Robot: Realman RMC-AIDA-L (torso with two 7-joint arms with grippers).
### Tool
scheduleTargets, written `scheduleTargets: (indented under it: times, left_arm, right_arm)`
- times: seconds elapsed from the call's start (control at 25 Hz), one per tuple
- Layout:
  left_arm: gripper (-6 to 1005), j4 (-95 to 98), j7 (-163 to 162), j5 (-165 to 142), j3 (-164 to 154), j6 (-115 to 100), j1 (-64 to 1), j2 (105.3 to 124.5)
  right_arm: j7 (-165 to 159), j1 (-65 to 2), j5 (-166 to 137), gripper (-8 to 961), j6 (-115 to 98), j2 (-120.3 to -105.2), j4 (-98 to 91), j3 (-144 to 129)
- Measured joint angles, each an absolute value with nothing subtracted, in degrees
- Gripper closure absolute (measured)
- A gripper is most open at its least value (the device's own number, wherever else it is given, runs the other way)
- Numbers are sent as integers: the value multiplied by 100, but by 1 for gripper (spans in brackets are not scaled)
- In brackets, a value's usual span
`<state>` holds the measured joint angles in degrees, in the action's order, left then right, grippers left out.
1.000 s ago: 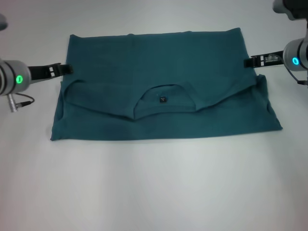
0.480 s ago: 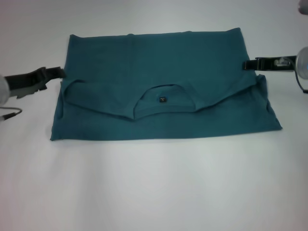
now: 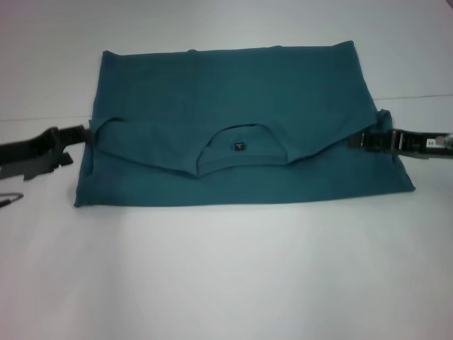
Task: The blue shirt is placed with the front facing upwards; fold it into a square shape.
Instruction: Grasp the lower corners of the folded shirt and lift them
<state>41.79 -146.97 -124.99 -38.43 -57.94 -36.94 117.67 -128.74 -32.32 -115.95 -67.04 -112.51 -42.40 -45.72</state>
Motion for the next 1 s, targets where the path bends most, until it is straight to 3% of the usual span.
scheduleTargets:
  times: [1.0]
  left_arm:
    - [284,3288,-13360,-12622,-4040,-4880,-3759,11795]
  right_arm:
    - [-12386,-3152,-11494,388,-7064,-11337,-4227,-4323]
